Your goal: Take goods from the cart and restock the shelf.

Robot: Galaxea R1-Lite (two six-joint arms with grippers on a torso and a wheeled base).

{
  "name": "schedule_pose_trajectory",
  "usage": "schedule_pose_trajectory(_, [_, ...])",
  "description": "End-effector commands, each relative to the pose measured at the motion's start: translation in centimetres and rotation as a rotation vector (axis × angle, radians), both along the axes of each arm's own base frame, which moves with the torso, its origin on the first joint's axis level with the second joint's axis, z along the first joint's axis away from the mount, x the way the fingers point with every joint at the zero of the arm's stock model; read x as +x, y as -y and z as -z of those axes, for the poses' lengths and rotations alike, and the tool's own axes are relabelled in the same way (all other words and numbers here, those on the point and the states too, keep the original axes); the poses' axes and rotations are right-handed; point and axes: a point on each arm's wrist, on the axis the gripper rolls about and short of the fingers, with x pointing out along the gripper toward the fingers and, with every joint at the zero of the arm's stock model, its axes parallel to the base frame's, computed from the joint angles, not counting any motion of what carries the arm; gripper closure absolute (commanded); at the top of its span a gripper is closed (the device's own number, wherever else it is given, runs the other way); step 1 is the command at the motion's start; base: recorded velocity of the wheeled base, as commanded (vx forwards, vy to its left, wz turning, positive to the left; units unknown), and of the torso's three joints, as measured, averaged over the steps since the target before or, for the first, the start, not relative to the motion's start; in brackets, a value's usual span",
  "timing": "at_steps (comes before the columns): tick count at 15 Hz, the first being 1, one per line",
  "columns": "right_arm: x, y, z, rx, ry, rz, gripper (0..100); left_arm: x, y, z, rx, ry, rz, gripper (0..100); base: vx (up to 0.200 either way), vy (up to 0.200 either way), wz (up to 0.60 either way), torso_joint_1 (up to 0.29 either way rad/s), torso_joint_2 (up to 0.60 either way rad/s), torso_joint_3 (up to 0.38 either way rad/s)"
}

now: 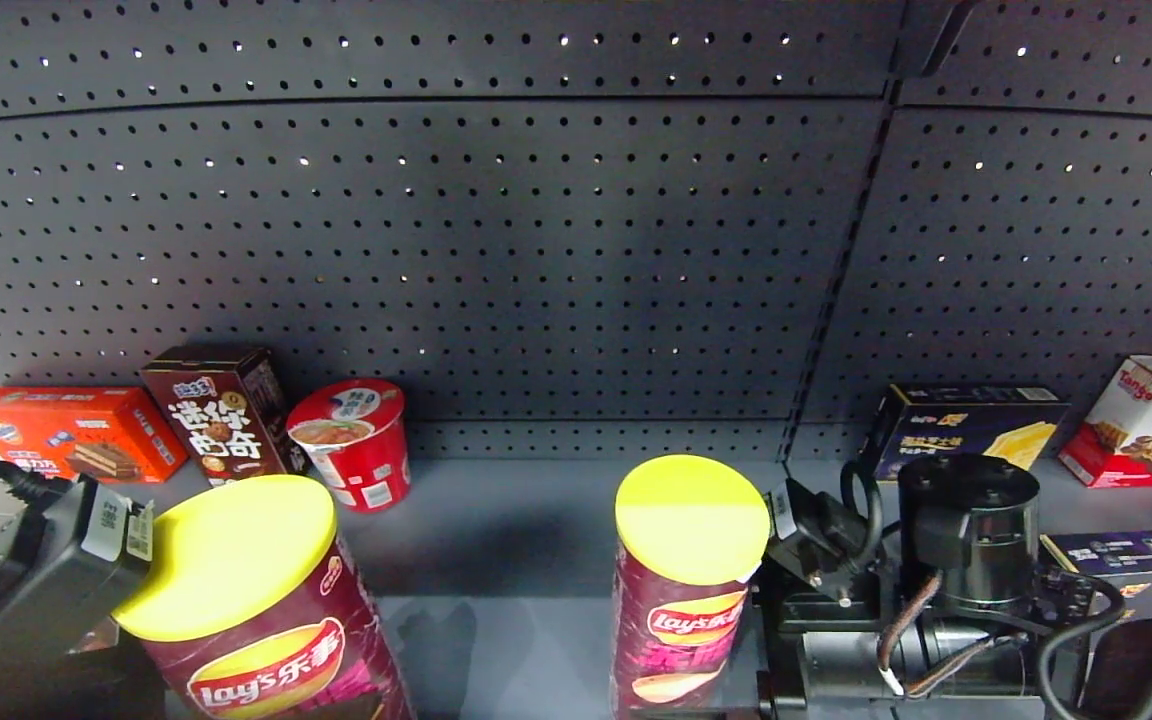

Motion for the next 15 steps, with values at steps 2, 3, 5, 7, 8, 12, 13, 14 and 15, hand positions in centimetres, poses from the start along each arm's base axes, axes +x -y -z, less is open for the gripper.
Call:
schedule_pose_trajectory(2, [-1.6, 1.5, -0.1, -0.007, -0.006, 0.002, 0, 0.0, 0.0, 0.0, 0.0, 0.002, 0.0, 100, 0.0, 0.0, 0.0, 0.0, 0.0, 0.0])
schedule_pose_trajectory(3, [-2.0, 1.9, -0.2, -0.006, -0.007, 0.005, 0, 0.0, 0.0, -0.1, -0.001, 0.003, 0.0, 100, 0.0, 0.0, 0.0, 0.0, 0.0, 0.0])
schedule_pose_trajectory(5, [-3.2, 3.5, -0.6, 0.003, 0.003, 0.024, 0, 0.0, 0.0, 0.0, 0.0, 0.0, 0.001, 100, 0.0, 0.0, 0.0, 0.0, 0.0, 0.0])
schedule_pose_trajectory(7, [-4.0, 5.0, -0.9, 0.009, 0.01, 0.051, 0, 0.0, 0.0, 0.1, 0.001, -0.003, 0.003, 100, 0.0, 0.0, 0.0, 0.0, 0.0, 0.0])
schedule_pose_trajectory(8, [-4.6, 5.8, -1.1, 0.017, 0.02, 0.065, 0, 0.0, 0.1, 0.1, 0.002, -0.001, 0.005, 100, 0.0, 0.0, 0.0, 0.0, 0.0, 0.0])
schedule_pose_trajectory(12, [-6.3, 7.3, -2.0, 0.058, 0.04, 0.084, 0, 0.2, 0.3, -0.3, -0.004, 0.012, 0.012, 100, 0.0, 0.0, 0.0, 0.0, 0.0, 0.0])
schedule_pose_trajectory(13, [-6.5, 7.5, -2.4, 0.069, 0.052, 0.089, 0, 0.3, 0.3, -0.4, -0.003, 0.017, 0.013, 100, 0.0, 0.0, 0.0, 0.0, 0.0, 0.0])
schedule_pose_trajectory(14, [-6.7, 7.5, -2.8, 0.075, 0.067, 0.099, 0, 0.4, 0.4, -0.7, -0.008, 0.025, 0.013, 100, 0.0, 0.0, 0.0, 0.0, 0.0, 0.0])
schedule_pose_trajectory(15, [-6.9, 7.5, -3.4, 0.079, 0.074, 0.108, 0, 0.7, 0.5, -1.0, -0.011, 0.03, 0.013, 100, 0.0, 0.0, 0.0, 0.0, 0.0, 0.0])
